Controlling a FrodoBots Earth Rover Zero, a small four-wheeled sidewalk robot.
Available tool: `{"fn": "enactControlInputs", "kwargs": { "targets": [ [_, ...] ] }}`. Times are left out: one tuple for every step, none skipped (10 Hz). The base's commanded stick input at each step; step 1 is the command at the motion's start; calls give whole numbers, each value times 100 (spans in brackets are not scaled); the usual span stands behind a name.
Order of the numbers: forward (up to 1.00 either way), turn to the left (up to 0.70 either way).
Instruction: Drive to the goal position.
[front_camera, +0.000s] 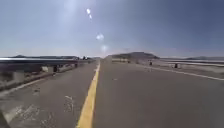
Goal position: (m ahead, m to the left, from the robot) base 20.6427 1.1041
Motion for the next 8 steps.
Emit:
{"fn": "enactControlInputs", "kwargs": {
  "targets": [
    [85, 0],
    [85, 0],
    [85, 0],
    [85, 0],
    [85, 0],
    [85, 0],
    [85, 0],
    [85, 0]
  ]
}}
